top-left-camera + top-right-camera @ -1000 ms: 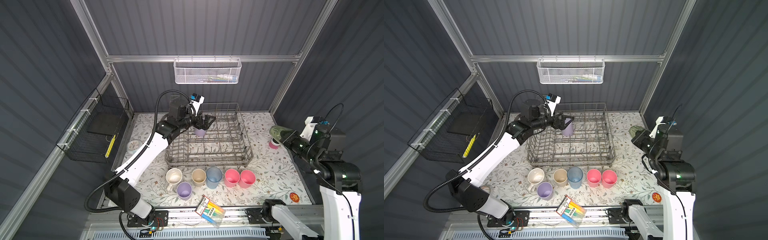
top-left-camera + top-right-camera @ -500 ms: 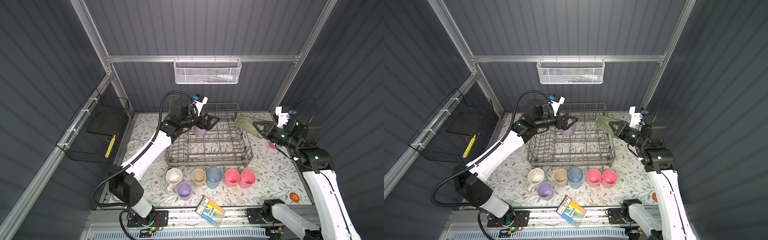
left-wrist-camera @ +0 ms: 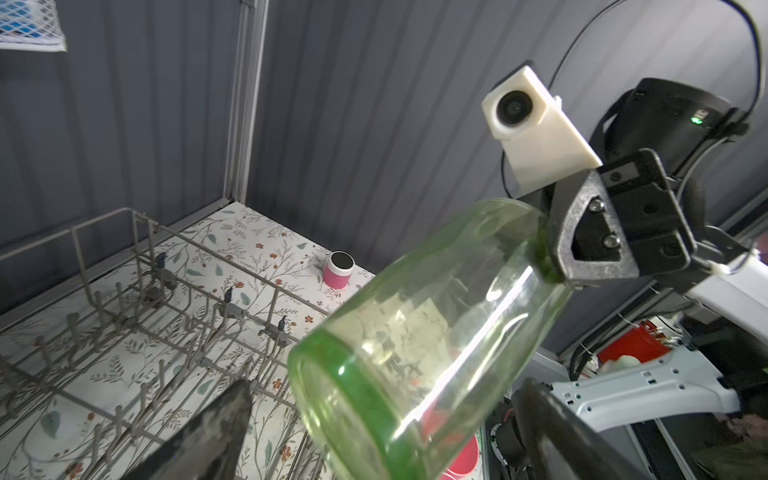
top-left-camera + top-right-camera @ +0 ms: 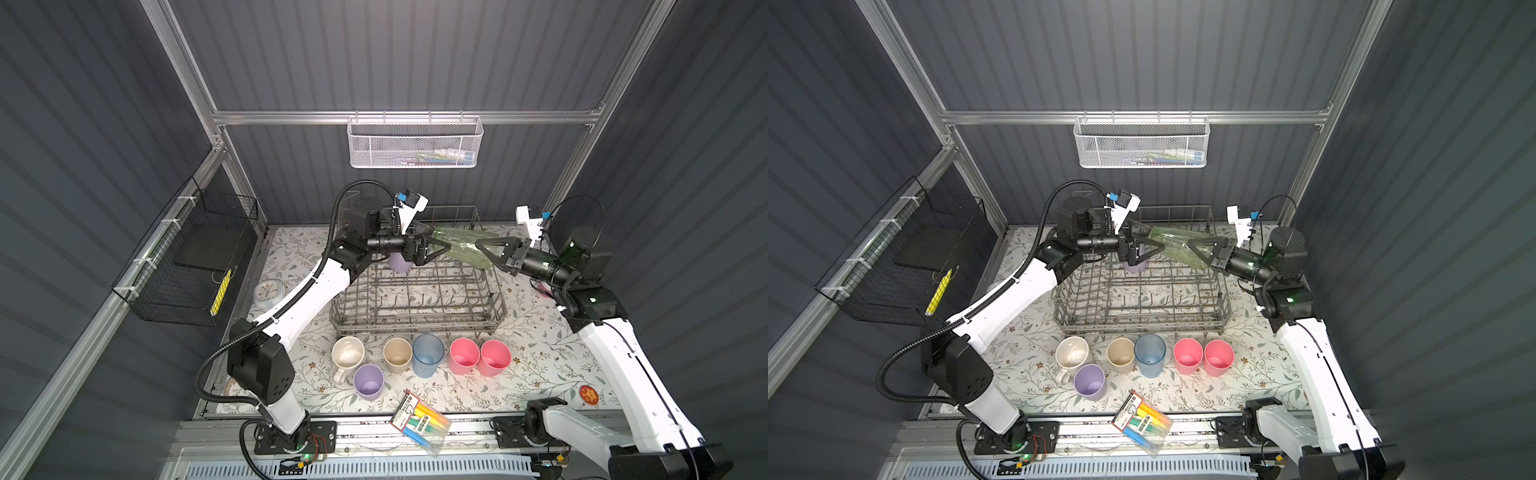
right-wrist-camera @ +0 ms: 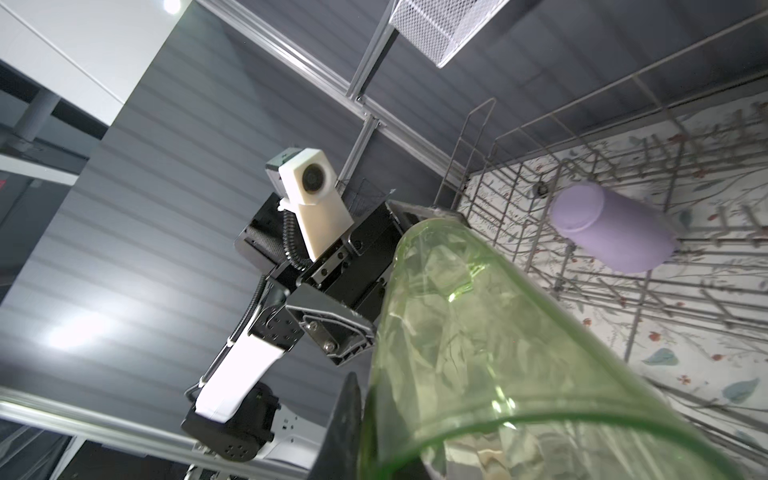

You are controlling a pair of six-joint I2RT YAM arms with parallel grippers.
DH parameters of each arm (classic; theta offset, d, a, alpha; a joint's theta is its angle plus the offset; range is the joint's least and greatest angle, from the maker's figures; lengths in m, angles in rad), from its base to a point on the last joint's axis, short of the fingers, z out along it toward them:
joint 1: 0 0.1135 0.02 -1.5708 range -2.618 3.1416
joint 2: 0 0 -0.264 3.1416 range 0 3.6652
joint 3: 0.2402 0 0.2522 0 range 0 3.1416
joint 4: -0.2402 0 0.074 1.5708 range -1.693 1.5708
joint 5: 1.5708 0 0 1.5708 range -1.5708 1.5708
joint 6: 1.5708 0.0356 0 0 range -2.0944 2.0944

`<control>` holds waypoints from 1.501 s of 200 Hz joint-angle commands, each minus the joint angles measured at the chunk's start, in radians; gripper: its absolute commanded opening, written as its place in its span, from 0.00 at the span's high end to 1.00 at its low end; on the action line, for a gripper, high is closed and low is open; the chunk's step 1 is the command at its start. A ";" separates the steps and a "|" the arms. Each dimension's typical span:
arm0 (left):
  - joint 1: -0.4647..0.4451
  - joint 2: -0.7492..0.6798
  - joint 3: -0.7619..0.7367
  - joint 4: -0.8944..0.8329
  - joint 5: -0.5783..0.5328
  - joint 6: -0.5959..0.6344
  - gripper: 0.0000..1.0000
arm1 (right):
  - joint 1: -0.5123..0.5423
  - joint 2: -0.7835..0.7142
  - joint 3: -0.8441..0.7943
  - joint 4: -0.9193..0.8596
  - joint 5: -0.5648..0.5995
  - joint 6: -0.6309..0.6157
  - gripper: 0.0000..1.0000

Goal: Load the cups into the dish rack
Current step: 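Close the left gripper on the green glass held out by the right gripper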

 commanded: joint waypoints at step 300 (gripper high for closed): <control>0.063 0.065 -0.026 0.351 0.407 -0.197 0.96 | 0.002 0.312 -0.136 1.036 -0.356 0.610 1.00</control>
